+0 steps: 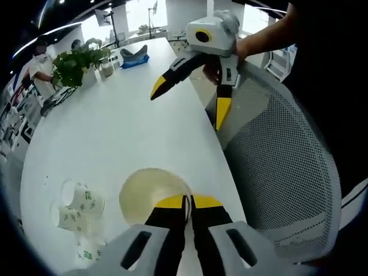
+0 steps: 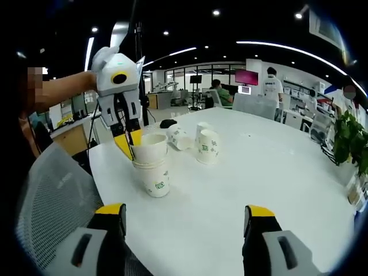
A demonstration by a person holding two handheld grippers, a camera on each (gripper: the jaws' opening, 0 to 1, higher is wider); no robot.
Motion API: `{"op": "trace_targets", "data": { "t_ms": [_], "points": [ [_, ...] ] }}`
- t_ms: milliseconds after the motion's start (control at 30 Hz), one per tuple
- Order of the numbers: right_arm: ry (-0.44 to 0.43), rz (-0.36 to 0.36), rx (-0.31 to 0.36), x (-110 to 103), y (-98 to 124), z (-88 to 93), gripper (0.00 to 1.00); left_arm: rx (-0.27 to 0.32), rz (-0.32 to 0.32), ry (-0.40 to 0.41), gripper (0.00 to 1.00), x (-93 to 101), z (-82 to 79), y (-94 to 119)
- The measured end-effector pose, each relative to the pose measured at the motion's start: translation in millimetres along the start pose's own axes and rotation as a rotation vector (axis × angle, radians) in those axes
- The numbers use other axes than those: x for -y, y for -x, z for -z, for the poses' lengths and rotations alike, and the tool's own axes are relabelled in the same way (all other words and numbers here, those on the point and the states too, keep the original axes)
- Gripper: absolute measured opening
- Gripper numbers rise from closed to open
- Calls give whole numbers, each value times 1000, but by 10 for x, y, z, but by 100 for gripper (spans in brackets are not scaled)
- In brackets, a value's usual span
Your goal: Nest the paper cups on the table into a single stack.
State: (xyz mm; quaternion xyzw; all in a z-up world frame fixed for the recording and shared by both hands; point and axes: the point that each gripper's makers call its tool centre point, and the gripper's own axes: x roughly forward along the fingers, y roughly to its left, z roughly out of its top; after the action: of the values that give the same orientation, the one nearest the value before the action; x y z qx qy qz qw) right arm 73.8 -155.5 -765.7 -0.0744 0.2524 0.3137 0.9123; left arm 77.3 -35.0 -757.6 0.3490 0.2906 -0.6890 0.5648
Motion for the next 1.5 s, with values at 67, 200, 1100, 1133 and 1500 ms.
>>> {"op": "trace_targets", "data": {
  "t_ms": [67, 200, 1100, 1133, 1500],
  "points": [
    [0, 1, 0, 4, 1, 3, 85, -1, 8, -2, 1, 17, -10, -13],
    [-1, 2, -1, 7, 2, 6, 85, -5, 21, -9, 1, 21, -9, -16],
    [2, 9, -3, 15, 3, 10, 85, -64, 41, -42, 0, 63, 34, -9],
    [1, 9, -3, 18, 3, 11, 85, -67, 44, -42, 0, 73, 37, -10],
    [4, 6, -7, 0, 1, 11, 84, -73, 79, -20, 0, 114, 78, -59]
  ]
}}
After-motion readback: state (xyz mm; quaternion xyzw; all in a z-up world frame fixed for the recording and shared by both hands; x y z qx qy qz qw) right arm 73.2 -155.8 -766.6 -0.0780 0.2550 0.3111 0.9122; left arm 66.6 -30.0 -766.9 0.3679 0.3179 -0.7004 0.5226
